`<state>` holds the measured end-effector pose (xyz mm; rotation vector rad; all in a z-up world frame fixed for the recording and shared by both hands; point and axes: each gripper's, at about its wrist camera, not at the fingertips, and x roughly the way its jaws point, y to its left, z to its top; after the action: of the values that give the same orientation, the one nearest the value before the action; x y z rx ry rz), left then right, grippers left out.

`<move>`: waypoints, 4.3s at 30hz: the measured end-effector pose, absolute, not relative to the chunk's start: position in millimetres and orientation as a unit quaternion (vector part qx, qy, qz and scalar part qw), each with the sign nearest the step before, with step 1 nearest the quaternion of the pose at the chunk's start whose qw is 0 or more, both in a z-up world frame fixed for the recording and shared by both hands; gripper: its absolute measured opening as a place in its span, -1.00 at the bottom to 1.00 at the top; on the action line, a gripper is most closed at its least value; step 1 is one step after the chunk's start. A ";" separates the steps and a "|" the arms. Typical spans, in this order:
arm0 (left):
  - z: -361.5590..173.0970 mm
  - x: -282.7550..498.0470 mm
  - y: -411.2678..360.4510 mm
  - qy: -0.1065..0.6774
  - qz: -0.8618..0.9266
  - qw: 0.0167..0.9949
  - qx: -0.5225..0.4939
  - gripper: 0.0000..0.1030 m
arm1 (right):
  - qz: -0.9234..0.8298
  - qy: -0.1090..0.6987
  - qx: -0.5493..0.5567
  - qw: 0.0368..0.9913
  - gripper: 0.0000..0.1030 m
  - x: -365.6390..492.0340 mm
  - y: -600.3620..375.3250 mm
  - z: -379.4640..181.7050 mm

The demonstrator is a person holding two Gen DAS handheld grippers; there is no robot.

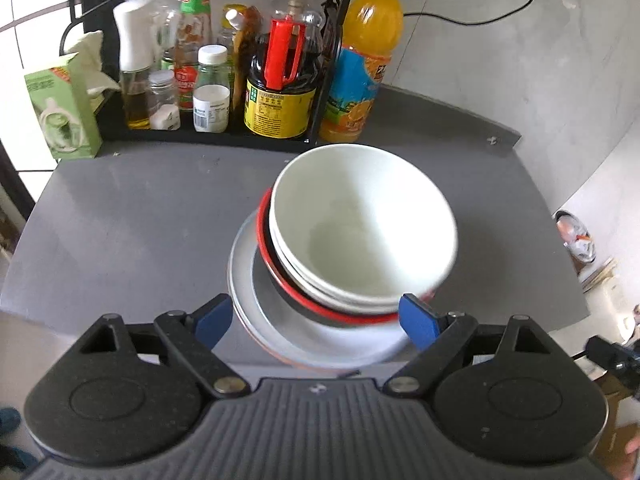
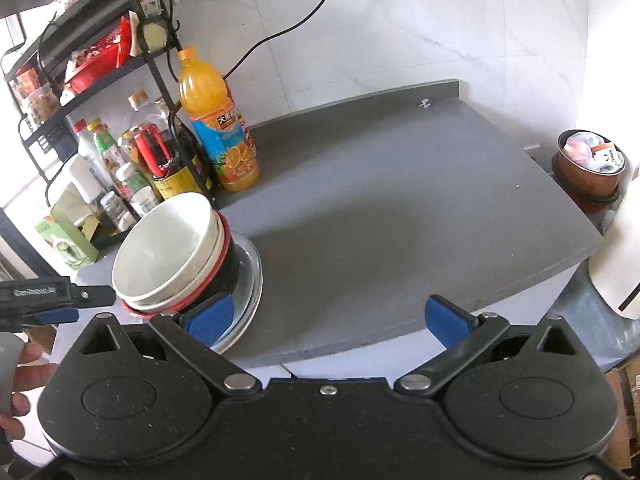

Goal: Organize plates and bowls

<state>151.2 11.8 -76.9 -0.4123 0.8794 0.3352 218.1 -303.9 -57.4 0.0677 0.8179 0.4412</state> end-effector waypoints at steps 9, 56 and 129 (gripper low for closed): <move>-47.4 121.5 -11.9 0.404 0.149 0.882 -0.190 0.72 | 0.213 0.384 0.044 0.898 0.99 196.7 -311.6 -41.6; 10.3 -52.3 107.0 0.377 0.007 0.923 -0.079 0.97 | 0.095 0.325 0.021 0.941 0.99 -15.5 -139.9 25.5; 9.2 -71.8 113.3 0.370 0.008 0.927 -0.064 0.97 | 0.112 0.329 0.025 0.937 0.99 -32.6 -131.8 23.1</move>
<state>-71.8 113.3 9.2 -0.1316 0.7595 0.0164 -32.6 -131.8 23.1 0.0506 0.6728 0.2290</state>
